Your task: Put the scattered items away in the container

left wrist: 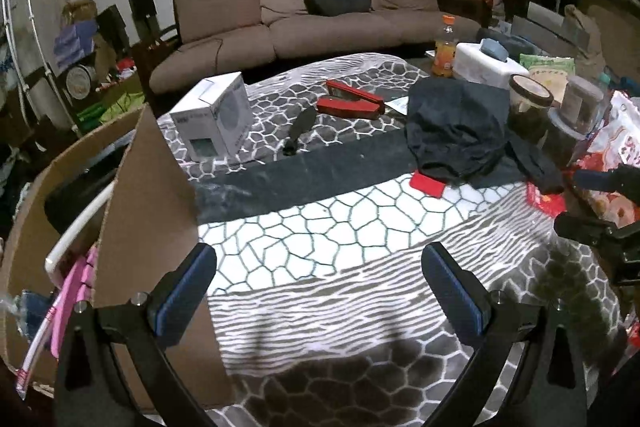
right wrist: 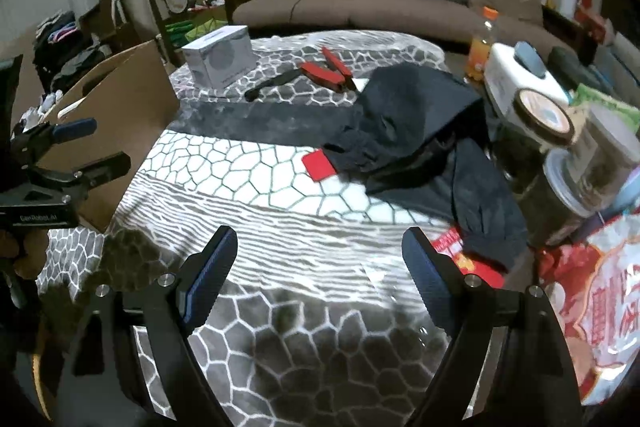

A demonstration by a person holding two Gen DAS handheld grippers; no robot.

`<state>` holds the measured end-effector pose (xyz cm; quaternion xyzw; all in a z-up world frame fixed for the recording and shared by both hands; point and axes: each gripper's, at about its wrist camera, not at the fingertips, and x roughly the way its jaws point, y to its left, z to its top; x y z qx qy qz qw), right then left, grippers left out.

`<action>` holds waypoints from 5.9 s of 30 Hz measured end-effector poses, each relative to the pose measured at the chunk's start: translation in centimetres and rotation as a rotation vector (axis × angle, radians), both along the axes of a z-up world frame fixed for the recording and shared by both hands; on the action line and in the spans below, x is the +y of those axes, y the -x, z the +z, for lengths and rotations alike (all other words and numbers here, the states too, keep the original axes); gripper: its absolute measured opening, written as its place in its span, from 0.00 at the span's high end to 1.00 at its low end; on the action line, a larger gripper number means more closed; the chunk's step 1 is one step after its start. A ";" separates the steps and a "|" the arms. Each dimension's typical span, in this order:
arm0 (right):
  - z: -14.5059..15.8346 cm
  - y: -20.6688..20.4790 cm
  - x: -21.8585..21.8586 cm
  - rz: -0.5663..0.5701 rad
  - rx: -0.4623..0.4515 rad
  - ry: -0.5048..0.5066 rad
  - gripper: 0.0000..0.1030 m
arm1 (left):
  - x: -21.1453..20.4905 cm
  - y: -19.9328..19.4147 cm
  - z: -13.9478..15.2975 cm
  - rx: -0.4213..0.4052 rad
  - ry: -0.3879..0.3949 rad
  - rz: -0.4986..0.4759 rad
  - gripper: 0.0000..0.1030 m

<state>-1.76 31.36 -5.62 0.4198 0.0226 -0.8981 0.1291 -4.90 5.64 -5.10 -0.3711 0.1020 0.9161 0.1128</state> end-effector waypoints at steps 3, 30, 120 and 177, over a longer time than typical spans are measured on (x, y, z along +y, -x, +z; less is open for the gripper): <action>0.0 0.3 -0.7 0.016 0.011 -0.009 0.19 | -0.1 0.0 0.0 0.013 0.013 0.000 0.00; -0.3 7.5 2.6 0.034 0.062 0.042 0.28 | 4.9 15.8 -7.3 -0.060 -0.090 0.072 0.18; -7.4 -0.1 -8.2 0.126 -0.498 0.069 0.56 | 0.8 -5.9 -8.6 -0.257 -0.004 -0.167 0.13; -8.0 -3.6 -1.8 0.084 -0.534 0.080 0.70 | 4.4 -11.4 -9.1 -0.379 0.296 -0.943 0.02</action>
